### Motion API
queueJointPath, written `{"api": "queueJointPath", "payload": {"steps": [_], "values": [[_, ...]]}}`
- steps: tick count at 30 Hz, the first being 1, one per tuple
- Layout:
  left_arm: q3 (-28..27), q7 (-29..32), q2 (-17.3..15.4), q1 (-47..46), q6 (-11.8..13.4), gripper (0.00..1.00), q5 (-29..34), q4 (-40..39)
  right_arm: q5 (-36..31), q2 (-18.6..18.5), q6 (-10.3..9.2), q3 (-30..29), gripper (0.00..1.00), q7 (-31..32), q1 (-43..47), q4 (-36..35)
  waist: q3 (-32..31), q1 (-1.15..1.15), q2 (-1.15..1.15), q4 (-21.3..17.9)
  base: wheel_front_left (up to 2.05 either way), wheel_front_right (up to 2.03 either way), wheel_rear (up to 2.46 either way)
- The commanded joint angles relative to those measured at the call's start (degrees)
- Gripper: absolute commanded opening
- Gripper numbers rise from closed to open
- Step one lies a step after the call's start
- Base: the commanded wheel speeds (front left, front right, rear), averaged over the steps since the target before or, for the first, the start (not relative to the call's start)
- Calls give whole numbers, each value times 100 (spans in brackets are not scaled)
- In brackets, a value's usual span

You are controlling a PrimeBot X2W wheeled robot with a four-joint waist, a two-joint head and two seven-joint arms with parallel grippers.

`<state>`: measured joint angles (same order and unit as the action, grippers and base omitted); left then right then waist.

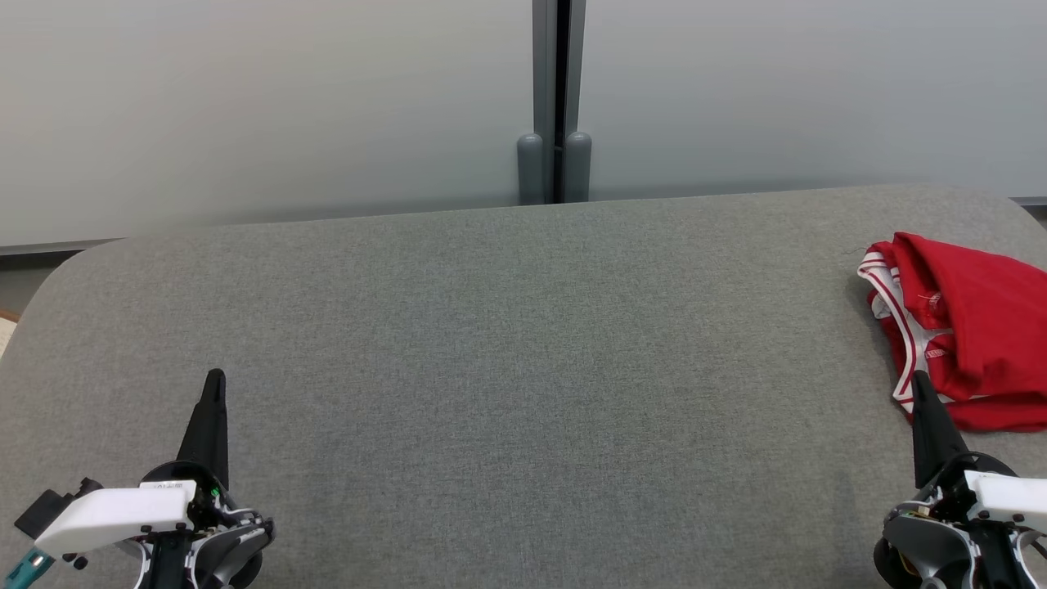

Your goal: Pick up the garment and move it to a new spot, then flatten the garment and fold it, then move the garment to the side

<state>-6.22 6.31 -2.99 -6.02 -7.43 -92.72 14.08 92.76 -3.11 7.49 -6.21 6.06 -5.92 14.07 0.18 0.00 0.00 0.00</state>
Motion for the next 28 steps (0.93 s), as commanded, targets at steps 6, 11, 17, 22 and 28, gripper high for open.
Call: {"api": "queueJointPath", "payload": {"steps": [6, 11, 17, 22, 28], "values": [[-23, 14, -11, -53, -27, 0, 19, 7, -14, -6, 0, -4, 0, 35, -60, 6, 0, 0, 0, 0, 0, 0, 0], [-25, 17, -10, -54, -27, 0, 22, 7, -18, -3, 0, -7, 0, 38, -61, 6, 0, 0, 0, 0, 0, 0, 0], [-28, 20, -8, -54, -27, 0, 24, 7, -21, -2, 0, -10, 0, 39, -61, 7, 0, 0, 0, 0, 0, 0, 0], [-30, 23, -7, -54, -27, 0, 27, 7, -25, 1, 0, -13, 0, 40, -61, 7, 0, 0, 0, 0, 0, 0, 0], [-33, 25, -5, -55, -27, 0, 29, 7, -28, 2, 0, -15, 0, 43, -62, 7, 0, 0, 0, 0, 0, 0, 0]]}}
